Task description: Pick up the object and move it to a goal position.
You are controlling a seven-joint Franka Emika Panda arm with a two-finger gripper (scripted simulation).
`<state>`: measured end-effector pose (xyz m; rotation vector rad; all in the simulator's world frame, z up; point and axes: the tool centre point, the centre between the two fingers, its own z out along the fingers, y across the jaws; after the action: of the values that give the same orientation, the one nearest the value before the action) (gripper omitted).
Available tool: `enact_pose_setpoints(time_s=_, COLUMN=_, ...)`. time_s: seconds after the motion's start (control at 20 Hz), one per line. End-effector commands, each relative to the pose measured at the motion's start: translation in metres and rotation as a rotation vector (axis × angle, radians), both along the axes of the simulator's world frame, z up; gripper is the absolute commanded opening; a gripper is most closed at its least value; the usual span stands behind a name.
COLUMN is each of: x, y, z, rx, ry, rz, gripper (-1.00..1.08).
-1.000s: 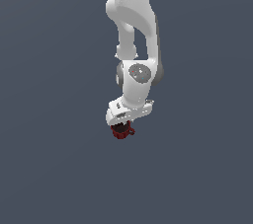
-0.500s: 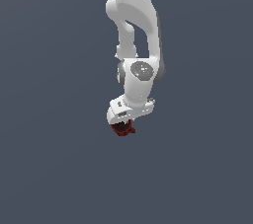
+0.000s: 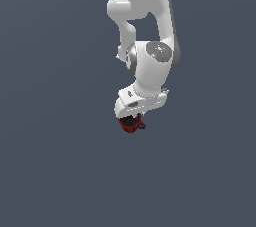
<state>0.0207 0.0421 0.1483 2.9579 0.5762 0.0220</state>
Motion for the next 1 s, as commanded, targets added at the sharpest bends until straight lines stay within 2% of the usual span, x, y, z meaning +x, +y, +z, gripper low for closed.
enact_pose_setpoints(time_s=0.0, x=0.001, y=0.012, z=0.027, rx=0.000, ry=-0.004, rz=0.001, gripper=-1.00)
enact_pose_setpoints(time_s=0.95, x=0.010, y=0.102, z=0.219, rx=0.002, ry=-0.004, rz=0.001, gripper=-1.00)
